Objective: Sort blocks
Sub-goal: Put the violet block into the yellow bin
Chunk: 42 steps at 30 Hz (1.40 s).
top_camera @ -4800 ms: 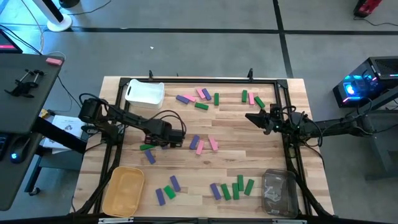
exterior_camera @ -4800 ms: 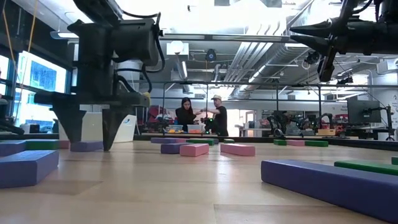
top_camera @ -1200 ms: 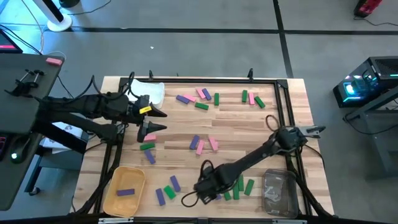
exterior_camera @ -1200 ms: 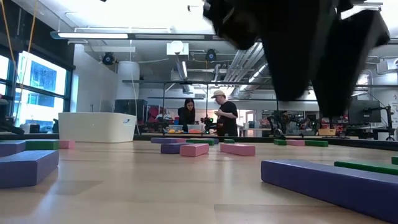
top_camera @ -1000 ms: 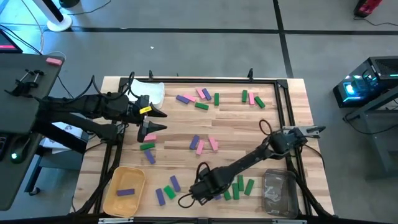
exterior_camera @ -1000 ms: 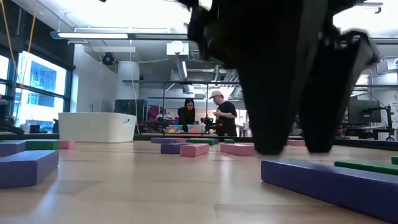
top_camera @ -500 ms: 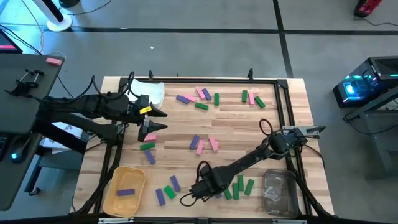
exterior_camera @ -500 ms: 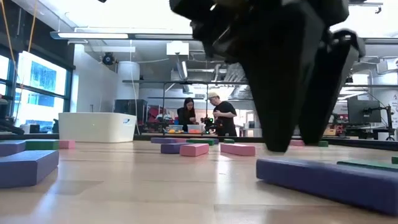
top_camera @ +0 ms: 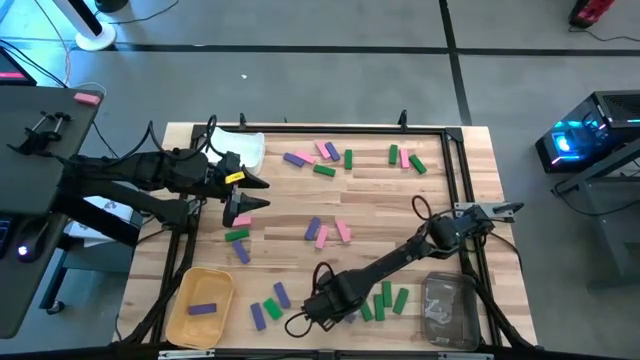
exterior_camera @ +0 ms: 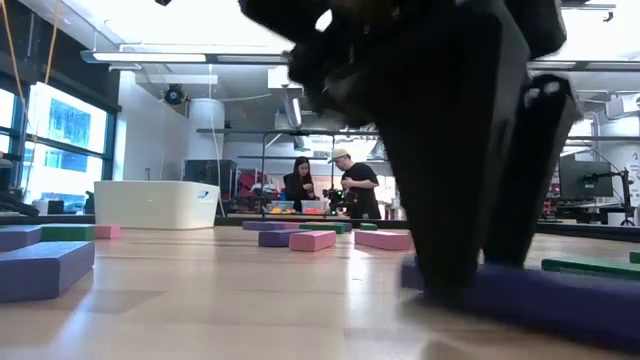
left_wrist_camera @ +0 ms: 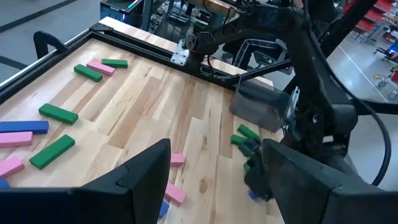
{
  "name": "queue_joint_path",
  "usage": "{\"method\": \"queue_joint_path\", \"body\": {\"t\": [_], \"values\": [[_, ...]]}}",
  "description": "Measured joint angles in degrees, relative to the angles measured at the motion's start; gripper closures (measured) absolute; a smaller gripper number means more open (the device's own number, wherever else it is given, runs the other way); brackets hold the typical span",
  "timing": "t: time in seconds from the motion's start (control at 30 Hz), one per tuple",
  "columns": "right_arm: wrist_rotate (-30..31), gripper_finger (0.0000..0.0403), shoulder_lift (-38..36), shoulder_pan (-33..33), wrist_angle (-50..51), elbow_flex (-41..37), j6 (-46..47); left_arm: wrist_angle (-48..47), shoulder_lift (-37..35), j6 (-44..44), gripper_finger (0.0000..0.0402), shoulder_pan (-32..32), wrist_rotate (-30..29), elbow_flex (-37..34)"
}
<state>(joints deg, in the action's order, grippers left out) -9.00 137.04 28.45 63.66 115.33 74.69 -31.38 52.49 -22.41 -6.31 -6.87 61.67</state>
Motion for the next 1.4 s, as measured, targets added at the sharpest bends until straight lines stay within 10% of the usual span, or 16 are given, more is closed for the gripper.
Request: {"method": "queue_joint_path", "body": {"t": [0.3,0.5,0.7,1.13,1.4], "values": [[1.38,0.0233,0.93,0.16,0.55,0.09,-0.88,0.00,0.00,-0.02,0.0164,-0.09,0.04,0.00],[2.48,0.0372,0.52,0.60,0.75,0.22,-4.01,1.21,0.00,0.03,0.0164,-0.09,0.06,0.00],[4.77,0.0385,-3.93,0.68,2.94,-0.02,-7.00,3.05,0.00,1.86,0.0164,-0.09,0.08,0.00],[46.23,0.0400,-28.04,-3.56,1.25,0.11,-9.61,5.64,14.26,20.87,0.0164,-6.21,-1.18,0.02],[53.54,0.0401,-33.97,-6.37,-15.03,0.17,-24.97,26.63,22.02,22.81,0.0164,-10.69,-4.34,-0.04]]}}
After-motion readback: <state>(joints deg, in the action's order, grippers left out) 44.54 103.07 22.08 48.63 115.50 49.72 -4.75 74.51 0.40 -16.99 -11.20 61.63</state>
